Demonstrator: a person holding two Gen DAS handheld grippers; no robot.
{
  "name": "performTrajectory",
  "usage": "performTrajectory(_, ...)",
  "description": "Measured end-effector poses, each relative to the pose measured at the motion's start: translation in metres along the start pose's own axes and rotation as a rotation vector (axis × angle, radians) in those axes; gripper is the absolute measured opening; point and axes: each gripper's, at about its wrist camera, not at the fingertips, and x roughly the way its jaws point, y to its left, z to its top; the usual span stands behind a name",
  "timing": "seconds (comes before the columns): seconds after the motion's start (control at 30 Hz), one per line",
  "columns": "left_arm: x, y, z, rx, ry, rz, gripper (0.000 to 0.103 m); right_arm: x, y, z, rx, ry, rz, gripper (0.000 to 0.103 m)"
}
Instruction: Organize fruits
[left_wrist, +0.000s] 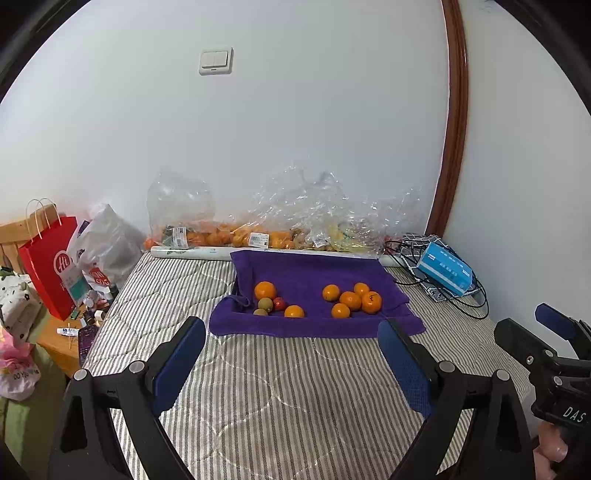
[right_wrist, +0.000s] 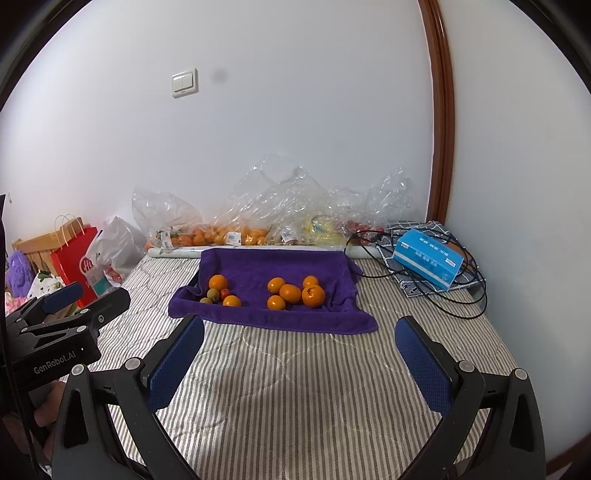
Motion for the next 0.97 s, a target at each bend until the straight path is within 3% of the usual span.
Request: performTrajectory(0.97,-0.0018,0.0010,0.0012,-0.003,-0.003,0.003,0.095,0.0001,-0.0003,0.0007,0.000,0.000,0.001,0.102)
